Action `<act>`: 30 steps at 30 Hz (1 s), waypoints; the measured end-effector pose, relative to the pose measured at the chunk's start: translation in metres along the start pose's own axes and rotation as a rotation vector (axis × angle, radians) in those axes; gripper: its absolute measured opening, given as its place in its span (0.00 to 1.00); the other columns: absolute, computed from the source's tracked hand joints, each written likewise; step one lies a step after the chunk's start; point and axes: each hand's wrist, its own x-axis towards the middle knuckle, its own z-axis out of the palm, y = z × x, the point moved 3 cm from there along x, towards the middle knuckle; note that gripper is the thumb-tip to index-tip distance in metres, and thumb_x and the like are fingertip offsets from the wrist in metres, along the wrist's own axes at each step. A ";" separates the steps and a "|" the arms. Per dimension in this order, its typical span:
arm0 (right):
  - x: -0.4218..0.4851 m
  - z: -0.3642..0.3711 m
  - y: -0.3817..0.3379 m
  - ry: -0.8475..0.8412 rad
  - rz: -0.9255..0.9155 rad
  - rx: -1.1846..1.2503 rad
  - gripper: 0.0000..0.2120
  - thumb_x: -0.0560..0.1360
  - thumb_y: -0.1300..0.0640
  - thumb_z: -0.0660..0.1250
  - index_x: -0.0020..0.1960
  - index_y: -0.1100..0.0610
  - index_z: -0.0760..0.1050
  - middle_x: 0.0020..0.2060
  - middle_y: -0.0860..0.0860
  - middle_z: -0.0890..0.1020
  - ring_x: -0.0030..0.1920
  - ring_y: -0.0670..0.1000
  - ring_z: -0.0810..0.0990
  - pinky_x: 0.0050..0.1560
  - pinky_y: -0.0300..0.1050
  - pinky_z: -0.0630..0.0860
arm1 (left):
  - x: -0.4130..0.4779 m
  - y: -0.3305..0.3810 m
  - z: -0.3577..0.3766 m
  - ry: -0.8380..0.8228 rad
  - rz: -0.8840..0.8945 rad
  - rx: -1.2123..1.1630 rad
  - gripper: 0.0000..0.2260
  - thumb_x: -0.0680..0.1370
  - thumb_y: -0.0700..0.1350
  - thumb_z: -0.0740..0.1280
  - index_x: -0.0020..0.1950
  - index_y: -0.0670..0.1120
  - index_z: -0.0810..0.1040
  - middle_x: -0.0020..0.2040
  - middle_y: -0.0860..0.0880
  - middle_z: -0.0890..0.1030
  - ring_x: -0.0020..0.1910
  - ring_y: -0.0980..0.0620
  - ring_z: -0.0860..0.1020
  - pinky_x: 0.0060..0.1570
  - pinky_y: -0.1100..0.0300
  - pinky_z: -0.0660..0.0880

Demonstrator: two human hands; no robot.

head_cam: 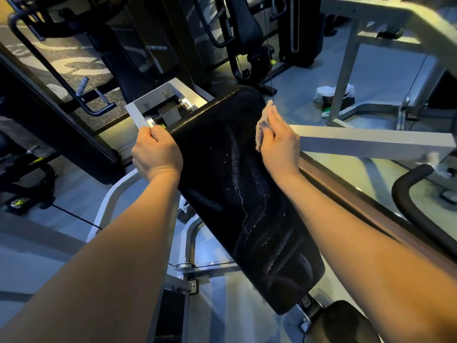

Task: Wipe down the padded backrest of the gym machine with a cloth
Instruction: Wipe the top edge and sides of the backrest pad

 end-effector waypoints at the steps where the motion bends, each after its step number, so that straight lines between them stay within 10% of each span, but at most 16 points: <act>1: 0.008 0.001 -0.006 0.019 -0.011 0.006 0.22 0.84 0.62 0.60 0.77 0.55 0.69 0.72 0.54 0.76 0.72 0.52 0.74 0.71 0.37 0.66 | 0.000 0.000 0.000 -0.008 -0.001 0.001 0.16 0.81 0.50 0.52 0.44 0.41 0.73 0.33 0.51 0.69 0.40 0.44 0.71 0.34 0.54 0.62; 11: -0.036 0.039 -0.021 0.028 -0.431 -0.145 0.23 0.79 0.70 0.61 0.74 0.66 0.71 0.72 0.61 0.74 0.75 0.60 0.69 0.80 0.44 0.55 | 0.001 0.000 0.002 -0.025 -0.031 -0.030 0.14 0.83 0.47 0.54 0.43 0.42 0.72 0.33 0.50 0.69 0.32 0.52 0.67 0.31 0.59 0.60; 17: -0.010 0.034 -0.044 0.184 -0.320 -0.107 0.23 0.76 0.72 0.58 0.70 0.65 0.75 0.66 0.60 0.80 0.67 0.60 0.75 0.70 0.59 0.73 | 0.001 0.001 0.000 -0.032 -0.068 -0.012 0.14 0.84 0.46 0.55 0.44 0.41 0.73 0.33 0.51 0.69 0.32 0.55 0.65 0.30 0.60 0.59; 30: -0.002 0.035 -0.053 0.277 -0.294 -0.202 0.20 0.76 0.65 0.56 0.63 0.62 0.80 0.51 0.61 0.77 0.50 0.55 0.73 0.53 0.33 0.62 | 0.002 -0.001 0.000 -0.041 -0.035 -0.038 0.15 0.83 0.46 0.55 0.38 0.44 0.67 0.32 0.50 0.69 0.31 0.54 0.65 0.31 0.58 0.59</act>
